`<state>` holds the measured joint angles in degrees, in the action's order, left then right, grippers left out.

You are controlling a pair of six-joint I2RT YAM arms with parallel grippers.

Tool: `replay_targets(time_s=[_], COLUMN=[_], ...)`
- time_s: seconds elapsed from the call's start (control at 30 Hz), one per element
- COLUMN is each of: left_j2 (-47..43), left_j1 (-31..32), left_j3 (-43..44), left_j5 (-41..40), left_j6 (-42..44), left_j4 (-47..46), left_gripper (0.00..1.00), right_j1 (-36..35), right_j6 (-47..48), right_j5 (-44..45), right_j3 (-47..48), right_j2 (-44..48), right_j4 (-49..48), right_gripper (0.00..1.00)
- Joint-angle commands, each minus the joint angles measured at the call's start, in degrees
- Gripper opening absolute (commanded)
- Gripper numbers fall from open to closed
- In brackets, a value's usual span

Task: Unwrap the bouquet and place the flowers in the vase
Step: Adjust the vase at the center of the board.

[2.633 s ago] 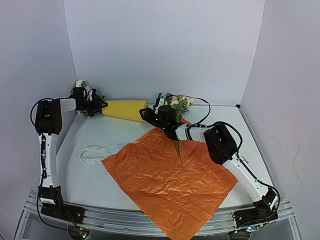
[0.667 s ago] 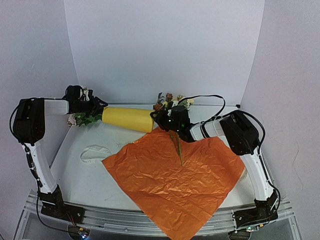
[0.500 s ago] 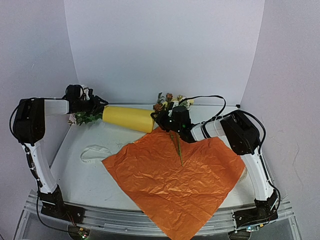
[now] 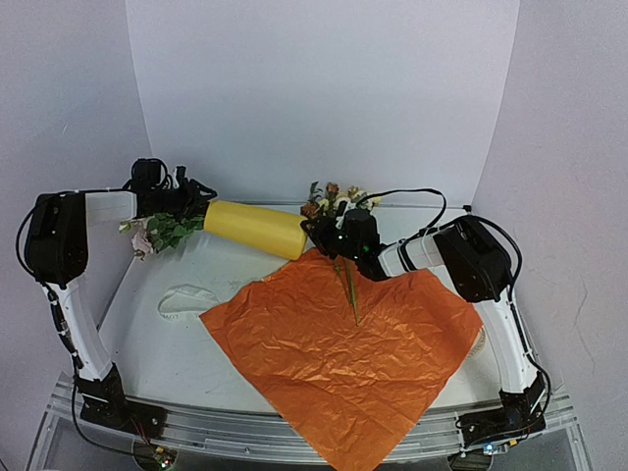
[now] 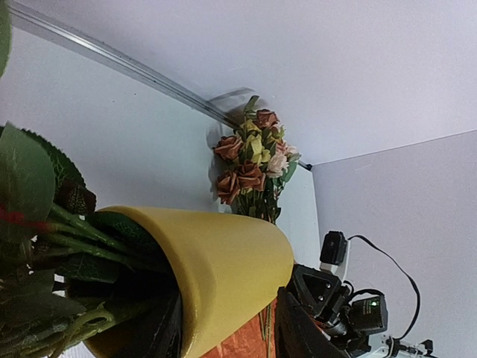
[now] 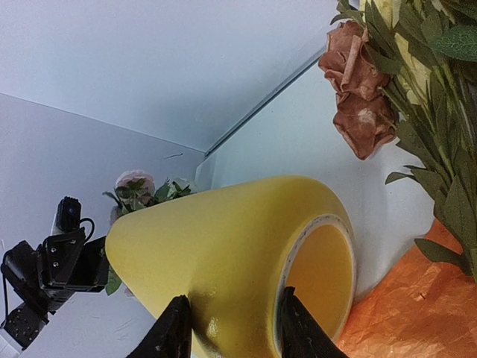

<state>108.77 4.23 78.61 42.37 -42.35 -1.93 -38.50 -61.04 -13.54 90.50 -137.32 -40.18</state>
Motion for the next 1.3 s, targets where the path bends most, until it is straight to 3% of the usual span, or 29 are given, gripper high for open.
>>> replay_targets(time_s=[0.0,0.9,1.27], left_j2=[-3.7,4.9,8.4], left_j1=[9.7,22.6,25.7], left_j3=[6.9,16.8,24.4], left_j5=[16.2,12.9,9.9], left_j6=[-3.4,-6.1,-3.9], left_j4=[-7.7,-4.4,0.6], left_gripper=[0.42,0.41,0.41], right_j1=[-4.0,-1.4,0.6], right_j6=[2.2,3.6,5.4], right_j5=[-10.4,-12.3,-10.3], right_j3=[-0.9,-4.9,-12.7], right_j2=[1.1,1.0,6.4], right_j4=[0.0,-5.2,-7.1], right_gripper=[0.40,0.41,0.42])
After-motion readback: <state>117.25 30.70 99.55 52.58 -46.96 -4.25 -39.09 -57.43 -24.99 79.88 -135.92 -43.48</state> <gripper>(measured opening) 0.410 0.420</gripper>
